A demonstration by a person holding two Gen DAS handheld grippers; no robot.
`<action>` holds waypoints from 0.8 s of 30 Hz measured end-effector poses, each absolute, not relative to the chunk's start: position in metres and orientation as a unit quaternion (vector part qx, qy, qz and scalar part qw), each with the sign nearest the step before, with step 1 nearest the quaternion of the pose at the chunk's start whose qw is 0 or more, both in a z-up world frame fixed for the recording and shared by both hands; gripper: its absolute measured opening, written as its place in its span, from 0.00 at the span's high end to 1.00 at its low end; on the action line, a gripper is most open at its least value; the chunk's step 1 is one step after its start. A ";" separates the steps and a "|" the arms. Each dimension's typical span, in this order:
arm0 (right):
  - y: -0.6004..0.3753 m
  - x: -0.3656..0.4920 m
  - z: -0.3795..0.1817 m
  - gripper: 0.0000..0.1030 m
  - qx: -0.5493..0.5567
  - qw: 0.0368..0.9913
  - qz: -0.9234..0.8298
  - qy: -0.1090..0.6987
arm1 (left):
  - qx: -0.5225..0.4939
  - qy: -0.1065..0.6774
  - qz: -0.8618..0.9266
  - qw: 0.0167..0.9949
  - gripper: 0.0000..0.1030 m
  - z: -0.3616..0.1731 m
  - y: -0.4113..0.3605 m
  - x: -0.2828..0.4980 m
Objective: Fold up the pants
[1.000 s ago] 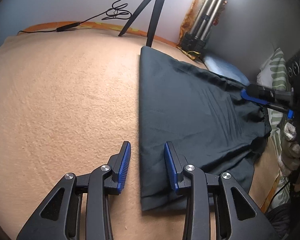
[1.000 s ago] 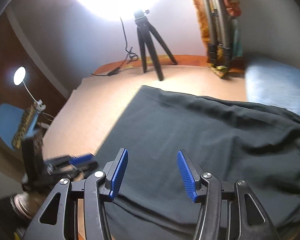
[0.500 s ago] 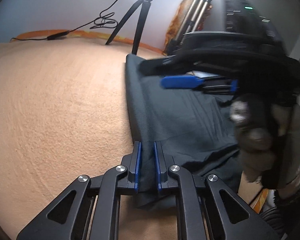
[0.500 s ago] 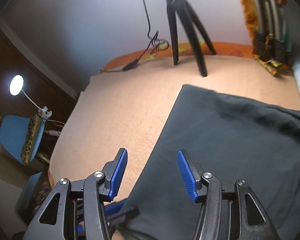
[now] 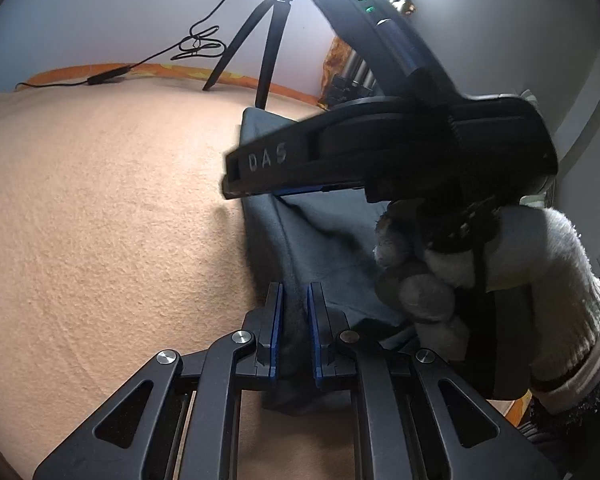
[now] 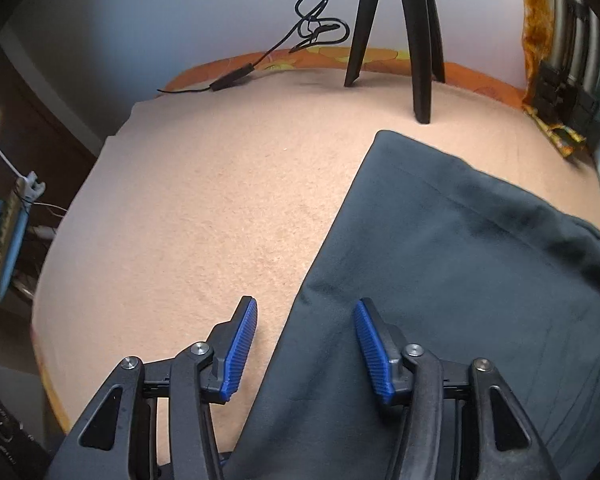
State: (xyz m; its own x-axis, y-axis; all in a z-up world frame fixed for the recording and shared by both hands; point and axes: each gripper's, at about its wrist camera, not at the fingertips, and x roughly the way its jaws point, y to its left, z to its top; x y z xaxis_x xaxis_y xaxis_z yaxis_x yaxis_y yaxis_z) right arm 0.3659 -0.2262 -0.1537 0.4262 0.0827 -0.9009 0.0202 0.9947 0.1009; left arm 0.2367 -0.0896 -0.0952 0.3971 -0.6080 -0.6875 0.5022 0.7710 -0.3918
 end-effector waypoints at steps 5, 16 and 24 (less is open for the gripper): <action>-0.236 0.362 -0.154 0.88 0.053 0.848 0.012 0.527 | -0.031 0.438 -0.303 0.846 0.77 -0.096 -0.096 0.236; -0.273 0.354 -0.128 1.00 0.174 0.857 0.042 0.484 | -0.057 0.458 -0.299 0.835 0.86 -0.102 -0.103 0.244; -0.300 0.338 -0.094 1.00 0.208 0.873 0.054 0.438 | -0.031 0.376 -0.326 0.867 0.92 -0.053 -0.126 0.225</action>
